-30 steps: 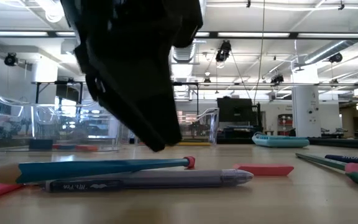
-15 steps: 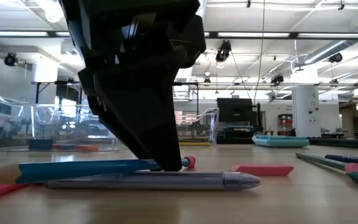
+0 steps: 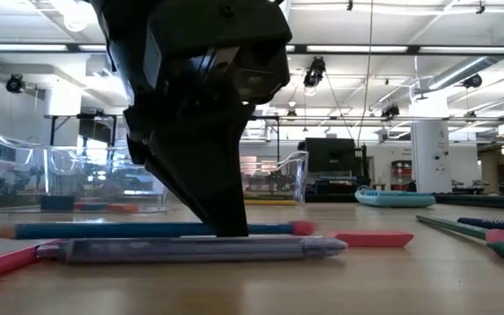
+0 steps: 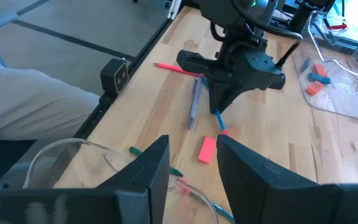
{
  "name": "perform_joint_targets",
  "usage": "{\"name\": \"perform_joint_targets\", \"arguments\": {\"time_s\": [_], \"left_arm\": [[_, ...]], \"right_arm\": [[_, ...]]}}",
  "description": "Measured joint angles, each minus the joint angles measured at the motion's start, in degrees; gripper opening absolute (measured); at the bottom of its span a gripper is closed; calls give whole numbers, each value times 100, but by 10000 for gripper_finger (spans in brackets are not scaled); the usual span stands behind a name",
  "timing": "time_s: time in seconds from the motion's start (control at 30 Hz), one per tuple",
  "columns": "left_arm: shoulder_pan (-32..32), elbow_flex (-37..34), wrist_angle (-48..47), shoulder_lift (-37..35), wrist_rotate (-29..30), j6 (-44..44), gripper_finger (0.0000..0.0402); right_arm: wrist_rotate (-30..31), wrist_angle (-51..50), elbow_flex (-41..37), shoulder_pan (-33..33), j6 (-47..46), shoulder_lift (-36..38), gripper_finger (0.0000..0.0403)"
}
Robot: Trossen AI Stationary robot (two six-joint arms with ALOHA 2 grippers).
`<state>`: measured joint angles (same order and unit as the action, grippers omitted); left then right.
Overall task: Sort crayons/erasers/pens/pencils in bins
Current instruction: Put the light blue pencil into the top right transparent bin
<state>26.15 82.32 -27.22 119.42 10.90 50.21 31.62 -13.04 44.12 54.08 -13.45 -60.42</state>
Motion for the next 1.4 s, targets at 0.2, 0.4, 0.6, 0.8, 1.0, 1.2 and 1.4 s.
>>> {"name": "perform_joint_targets", "arguments": {"time_s": [0.2,0.4,0.6,0.8,1.0,1.2,1.4], "left_arm": [[0,25,65,-296,-14,-253,12],[6,109,94,-1121,302,-907,5],[-260,103,-242,-1876,965,-2016,3],[-1358,101,-849,-2490,1046,-3505,2],[-3132,107,-637,-2584,99,-5215,2],[-4582,107,-570,-2255,-595,-6165,2],[-5292,275,-465,-1764,-774,-6969,24]], "right_arm": [[0,-2,-2,0,5,0,123],[0,8,-4,0,2,0,123],[0,18,-4,-32,17,0,123],[-22,9,-2,-311,57,0,123],[-203,5,6,-487,98,0,123],[-203,5,5,-663,373,5,123],[-206,-59,5,-1132,535,156,123]]}}
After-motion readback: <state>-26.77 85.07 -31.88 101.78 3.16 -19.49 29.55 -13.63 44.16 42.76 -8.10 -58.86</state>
